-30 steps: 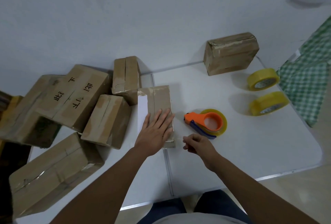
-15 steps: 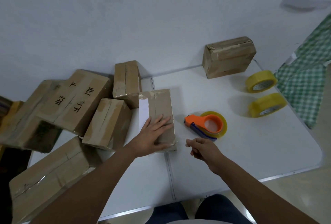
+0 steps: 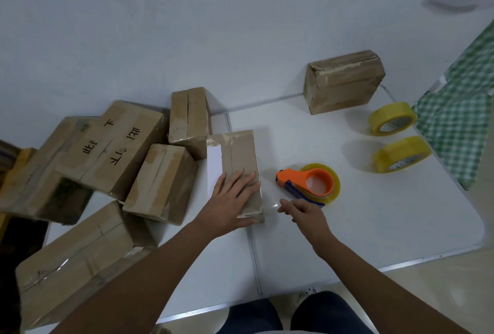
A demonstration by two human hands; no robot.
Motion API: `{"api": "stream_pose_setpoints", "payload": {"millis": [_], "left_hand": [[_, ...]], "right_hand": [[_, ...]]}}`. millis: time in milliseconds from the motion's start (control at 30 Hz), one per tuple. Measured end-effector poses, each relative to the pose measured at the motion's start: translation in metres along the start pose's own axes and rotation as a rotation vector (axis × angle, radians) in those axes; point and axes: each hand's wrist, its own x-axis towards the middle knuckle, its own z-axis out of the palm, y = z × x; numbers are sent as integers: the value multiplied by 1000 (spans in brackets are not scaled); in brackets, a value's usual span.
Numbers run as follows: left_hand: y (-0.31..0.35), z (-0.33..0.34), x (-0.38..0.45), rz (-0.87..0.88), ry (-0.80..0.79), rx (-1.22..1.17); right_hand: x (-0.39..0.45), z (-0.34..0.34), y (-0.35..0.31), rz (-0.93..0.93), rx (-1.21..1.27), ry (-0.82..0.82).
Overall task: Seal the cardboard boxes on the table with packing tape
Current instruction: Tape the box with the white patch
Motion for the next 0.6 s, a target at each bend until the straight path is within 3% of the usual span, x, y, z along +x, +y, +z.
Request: {"api": "stream_pose_setpoints", "payload": {"millis": [233, 600], "left_hand": [[34, 7, 10, -181, 97, 48], [16, 6, -2, -89, 124, 72]], "right_hand": [[12, 11, 7, -217, -95, 126], [39, 30, 19, -367, -288, 93]]}}
